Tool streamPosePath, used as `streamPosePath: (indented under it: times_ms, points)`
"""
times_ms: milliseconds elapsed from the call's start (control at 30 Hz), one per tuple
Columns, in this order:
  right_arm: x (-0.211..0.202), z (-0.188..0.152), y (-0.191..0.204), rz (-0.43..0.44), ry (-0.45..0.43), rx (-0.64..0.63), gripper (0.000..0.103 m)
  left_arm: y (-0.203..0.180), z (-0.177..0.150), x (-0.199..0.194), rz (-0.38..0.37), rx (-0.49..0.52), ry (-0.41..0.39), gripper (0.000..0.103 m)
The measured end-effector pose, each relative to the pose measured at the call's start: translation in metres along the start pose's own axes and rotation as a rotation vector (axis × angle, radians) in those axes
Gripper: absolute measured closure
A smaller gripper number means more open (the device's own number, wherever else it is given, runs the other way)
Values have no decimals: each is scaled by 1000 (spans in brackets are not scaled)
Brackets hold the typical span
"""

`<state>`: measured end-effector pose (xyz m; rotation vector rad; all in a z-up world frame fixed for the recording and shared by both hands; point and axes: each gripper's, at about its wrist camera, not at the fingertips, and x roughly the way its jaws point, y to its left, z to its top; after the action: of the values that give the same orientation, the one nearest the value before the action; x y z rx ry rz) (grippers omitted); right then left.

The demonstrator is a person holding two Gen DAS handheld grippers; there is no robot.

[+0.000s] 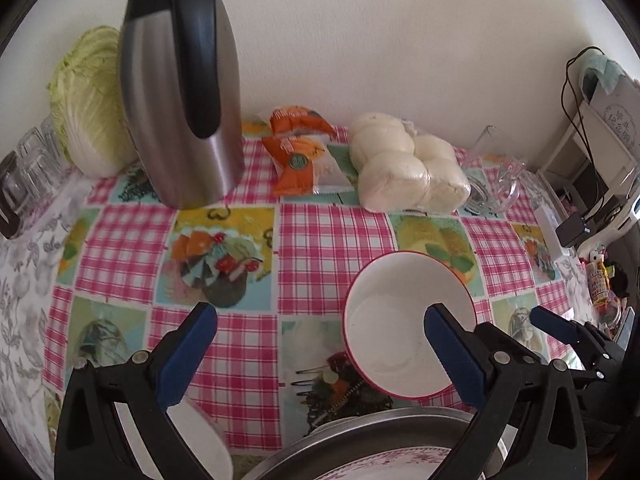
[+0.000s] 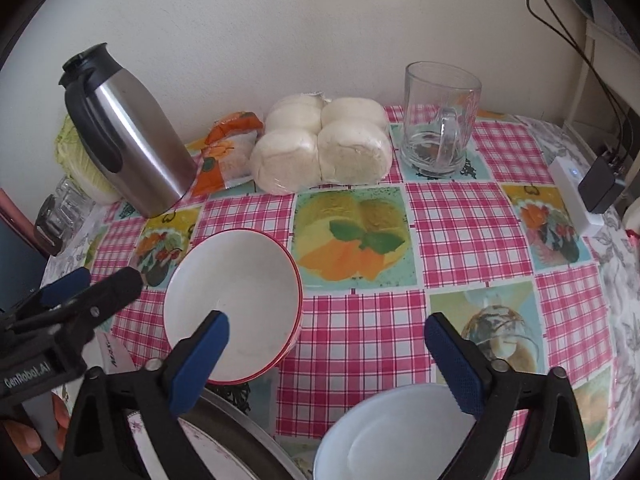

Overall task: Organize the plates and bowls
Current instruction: 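Close the right gripper on the red-rimmed bowl rim while the left gripper grips it too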

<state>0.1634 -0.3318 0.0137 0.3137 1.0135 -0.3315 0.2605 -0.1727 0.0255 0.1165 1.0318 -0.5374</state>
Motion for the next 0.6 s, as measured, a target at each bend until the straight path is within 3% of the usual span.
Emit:
streamPosePath:
  times_ms: [133,200,333,467,600]
  points:
    - [11,3,3,1,30,-15,31,-2,0,16,-34,-46,51,2]
    - [16,4,4,14,49,-16,46,-5,-1,24,-32,-40,70,9]
    - [27,4,8,16,92,-20,61,-5,-4,38,-34,-61,117,30]
    - [37,3,11,19,115,-16,71,-6,-7,50,-47,-65,165,50]
    - [46,3,12,37,137,-4,81,-7,-10,62,-76,-74,213,62]
